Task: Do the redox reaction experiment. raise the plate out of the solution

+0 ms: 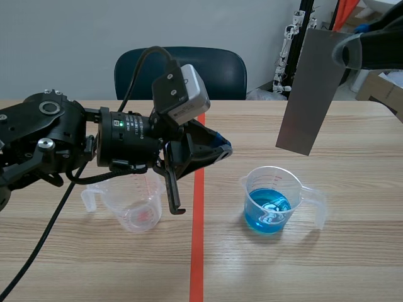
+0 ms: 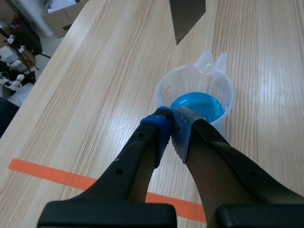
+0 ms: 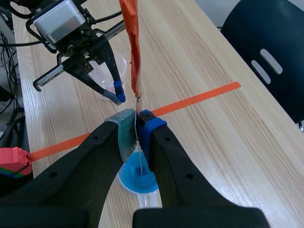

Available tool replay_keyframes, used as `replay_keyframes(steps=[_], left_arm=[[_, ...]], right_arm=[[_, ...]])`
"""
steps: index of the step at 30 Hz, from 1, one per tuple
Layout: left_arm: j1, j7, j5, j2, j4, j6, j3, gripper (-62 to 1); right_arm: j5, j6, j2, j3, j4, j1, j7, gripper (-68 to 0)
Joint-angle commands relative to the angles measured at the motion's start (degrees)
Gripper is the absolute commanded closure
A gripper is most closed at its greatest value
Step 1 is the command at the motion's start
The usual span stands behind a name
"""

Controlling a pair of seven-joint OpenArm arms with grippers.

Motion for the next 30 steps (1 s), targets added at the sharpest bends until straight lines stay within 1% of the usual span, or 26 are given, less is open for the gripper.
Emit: replay_keyframes(steps=[1, 5, 14, 18, 30], left_arm=[[-0.5, -0.7, -0.6, 0.5, 1.4, 0.0, 0.0, -1.9], [-0.5, -0.7, -0.6, 0.9, 1.4, -1.0, 0.0, -1.9], [-0.5, -0.5, -0.6, 0.9, 1.4, -1.0, 0.0, -1.9], [-0.5, -0.5, -0.6, 0.9, 1.4, -2.4, 0.0, -1.9], [-0.5, 0.5, -0.6, 1.1, 1.3, -2.4, 0.1, -1.9]], right_arm=[[1.8, 0.7, 0.8, 0.9, 0.7, 1.6, 0.8, -0.6], [1.9, 0.7, 0.8, 0.9, 0.7, 1.6, -1.1, -0.6], [1.9, 0.7, 0.8, 0.9, 0.7, 1.6, -1.2, -0.6], [1.9, 0.7, 0.8, 0.9, 0.7, 1.6, -1.2, -0.6], [1.9, 0.7, 0.8, 0.9, 0.7, 1.6, -1.5, -0.6]])
